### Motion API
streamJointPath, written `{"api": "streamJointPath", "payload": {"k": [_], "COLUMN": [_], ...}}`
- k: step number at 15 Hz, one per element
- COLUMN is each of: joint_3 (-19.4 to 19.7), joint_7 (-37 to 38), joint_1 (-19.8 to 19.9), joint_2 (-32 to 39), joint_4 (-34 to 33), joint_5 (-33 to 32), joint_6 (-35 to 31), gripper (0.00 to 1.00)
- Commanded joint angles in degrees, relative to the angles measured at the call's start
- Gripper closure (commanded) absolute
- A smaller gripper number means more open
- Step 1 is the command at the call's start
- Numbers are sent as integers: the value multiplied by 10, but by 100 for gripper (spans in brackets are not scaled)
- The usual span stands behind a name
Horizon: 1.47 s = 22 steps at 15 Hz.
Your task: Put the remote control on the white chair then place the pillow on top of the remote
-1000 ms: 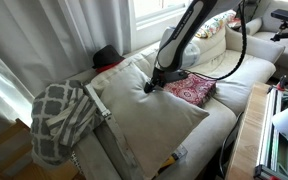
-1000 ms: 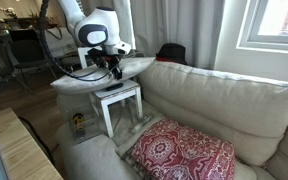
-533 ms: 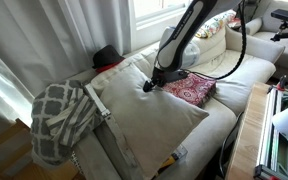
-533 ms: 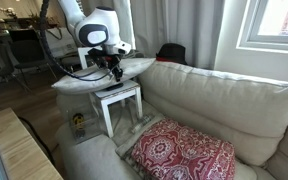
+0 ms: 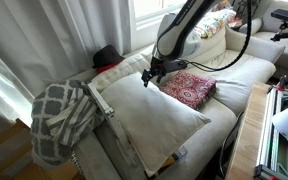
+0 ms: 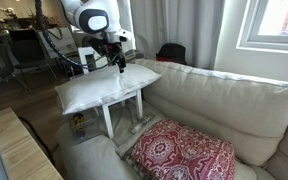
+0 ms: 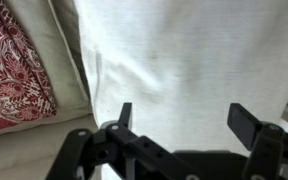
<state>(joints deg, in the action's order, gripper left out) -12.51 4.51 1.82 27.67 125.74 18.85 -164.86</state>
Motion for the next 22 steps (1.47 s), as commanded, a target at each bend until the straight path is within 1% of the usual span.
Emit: {"api": "streamJointPath", "payload": {"k": [1,4,6,7,8,10,15,19,22], "joint_3": [-16,-44,-53,-52,-43,-15,36,63,73], "joint_7": [-9,-53,-89,-106,-118,-121,-135,-121,-118], "joint_1": [13,37,44,45,39,23,1,-14,-23], "joint_2": [-65,-114,-150,-170,-189,-227,-299,-338,-356], "joint_4": [13,15,14,15,16,21,27,36,46], "joint_5": [22,78,125,150,164,164,152,123,105], "joint_6": [52,82,110,130,150,198,303,337,331], "gripper": [0,0,0,0,0,0,0,0,0]}}
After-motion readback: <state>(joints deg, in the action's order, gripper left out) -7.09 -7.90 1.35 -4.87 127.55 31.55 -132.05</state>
